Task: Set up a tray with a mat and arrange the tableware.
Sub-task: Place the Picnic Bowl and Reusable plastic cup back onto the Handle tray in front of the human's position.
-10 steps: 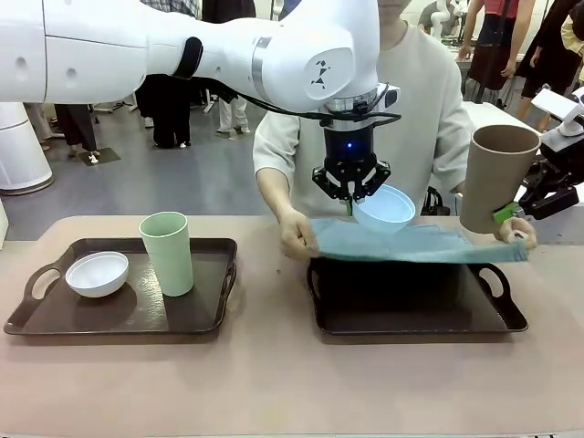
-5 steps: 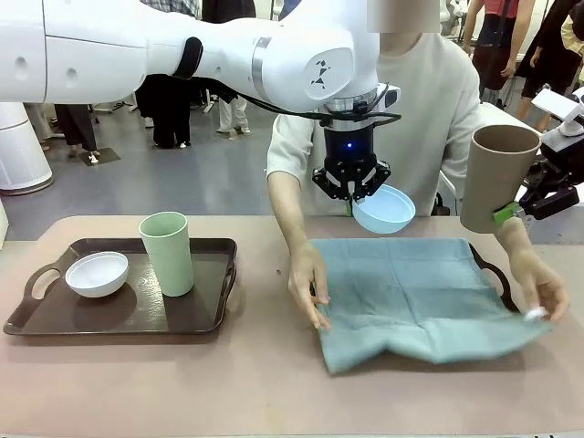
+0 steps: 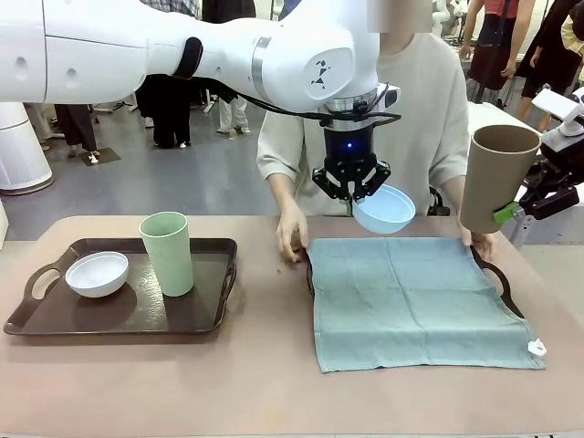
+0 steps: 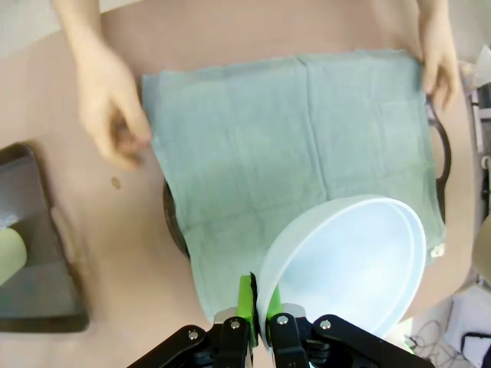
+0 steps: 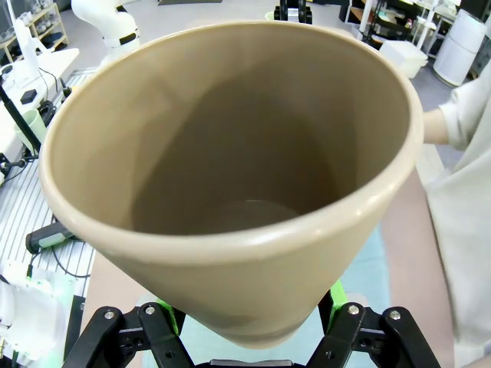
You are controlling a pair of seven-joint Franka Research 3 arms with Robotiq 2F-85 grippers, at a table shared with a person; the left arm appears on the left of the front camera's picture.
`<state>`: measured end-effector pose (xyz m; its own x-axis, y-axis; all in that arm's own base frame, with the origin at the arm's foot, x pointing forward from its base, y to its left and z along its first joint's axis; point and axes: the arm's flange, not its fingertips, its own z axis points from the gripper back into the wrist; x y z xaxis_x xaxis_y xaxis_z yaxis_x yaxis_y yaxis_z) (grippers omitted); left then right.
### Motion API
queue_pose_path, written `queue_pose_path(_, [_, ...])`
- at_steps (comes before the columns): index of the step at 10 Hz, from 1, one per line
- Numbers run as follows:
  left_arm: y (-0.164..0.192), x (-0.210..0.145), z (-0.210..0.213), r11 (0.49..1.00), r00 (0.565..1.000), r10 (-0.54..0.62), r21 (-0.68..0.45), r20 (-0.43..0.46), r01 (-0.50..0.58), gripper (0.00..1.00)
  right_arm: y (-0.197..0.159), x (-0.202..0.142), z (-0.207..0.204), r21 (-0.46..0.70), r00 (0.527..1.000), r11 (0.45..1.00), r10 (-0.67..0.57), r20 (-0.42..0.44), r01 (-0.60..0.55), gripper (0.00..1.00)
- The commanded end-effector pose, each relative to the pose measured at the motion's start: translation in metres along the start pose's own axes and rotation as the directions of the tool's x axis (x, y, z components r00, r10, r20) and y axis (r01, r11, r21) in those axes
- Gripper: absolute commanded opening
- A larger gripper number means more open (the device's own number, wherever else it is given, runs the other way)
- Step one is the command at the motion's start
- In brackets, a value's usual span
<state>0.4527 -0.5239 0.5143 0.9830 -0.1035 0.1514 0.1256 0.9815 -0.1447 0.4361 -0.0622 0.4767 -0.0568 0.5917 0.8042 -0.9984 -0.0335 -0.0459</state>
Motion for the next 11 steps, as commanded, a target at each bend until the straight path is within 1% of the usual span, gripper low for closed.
queue_pose_path(1, [-0.0016,0.0025,0.005,1.0,1.0,-0.015,0.0,-0.006,0.015,0.07,0.0011,0.0023,0.0,0.0,1.0,1.0,0.001,-0.005,-0.001,0.22])
queue_pose_path(10, [-0.0016,0.0025,0.005,1.0,1.0,-0.015,0.0,-0.006,0.015,0.07,0.0011,0.0023,0.0,0.0,1.0,1.0,0.001,-0.005,-0.001,0.22])
queue_pose_path(11, [0.0,0.0,0.0,1.0,1.0,0.0,0.0,0.0,0.0,0.07,0.0,0.0,0.0,0.0,1.0,1.0,0.0,0.0,0.0,0.8])
